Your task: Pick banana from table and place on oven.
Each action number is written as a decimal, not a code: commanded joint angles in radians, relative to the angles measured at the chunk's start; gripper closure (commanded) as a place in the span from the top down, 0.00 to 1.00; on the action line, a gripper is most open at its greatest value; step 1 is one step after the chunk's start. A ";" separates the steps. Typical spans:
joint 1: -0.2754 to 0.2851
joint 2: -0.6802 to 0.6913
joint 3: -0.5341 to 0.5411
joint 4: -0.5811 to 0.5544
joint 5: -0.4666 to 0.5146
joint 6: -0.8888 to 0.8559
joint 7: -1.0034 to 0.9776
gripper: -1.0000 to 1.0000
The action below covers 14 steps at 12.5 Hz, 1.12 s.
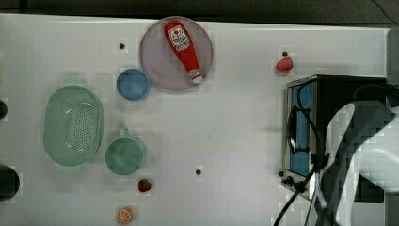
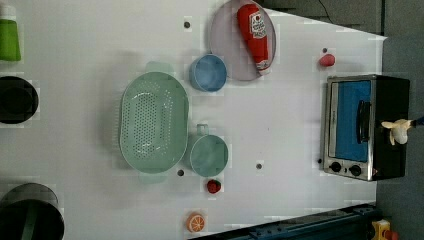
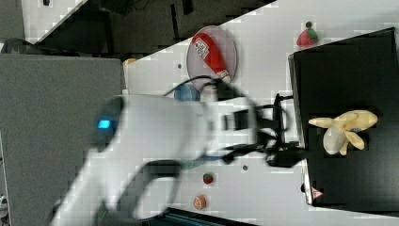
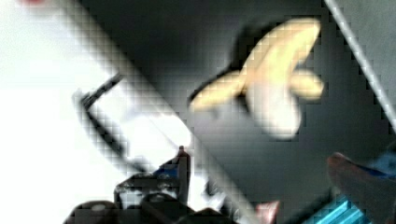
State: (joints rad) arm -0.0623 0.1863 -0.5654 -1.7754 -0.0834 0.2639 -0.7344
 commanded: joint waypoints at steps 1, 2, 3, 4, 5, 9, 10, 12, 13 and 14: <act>0.064 -0.182 0.107 0.069 0.017 -0.134 0.151 1.00; 0.076 -0.208 0.158 0.066 0.014 -0.152 0.271 1.00; 0.085 -0.227 0.212 0.062 0.009 -0.162 0.388 1.00; 0.090 -0.238 0.268 0.058 0.004 -0.164 0.493 1.00; 0.092 -0.248 0.324 0.054 0.004 -0.164 0.595 1.00; 0.093 -0.259 0.487 0.008 0.009 -0.164 0.958 1.00; 0.093 -0.268 0.501 -0.004 0.019 -0.165 0.958 1.00; 0.093 -0.304 0.504 -0.030 0.019 -0.166 0.956 1.00; 0.094 -0.322 0.506 -0.046 0.026 -0.166 0.956 1.00; 0.094 -0.338 0.508 -0.063 0.035 -0.166 0.956 1.00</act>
State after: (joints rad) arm 0.0865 -0.1162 -0.0119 -1.8281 -0.0482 0.0784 0.1644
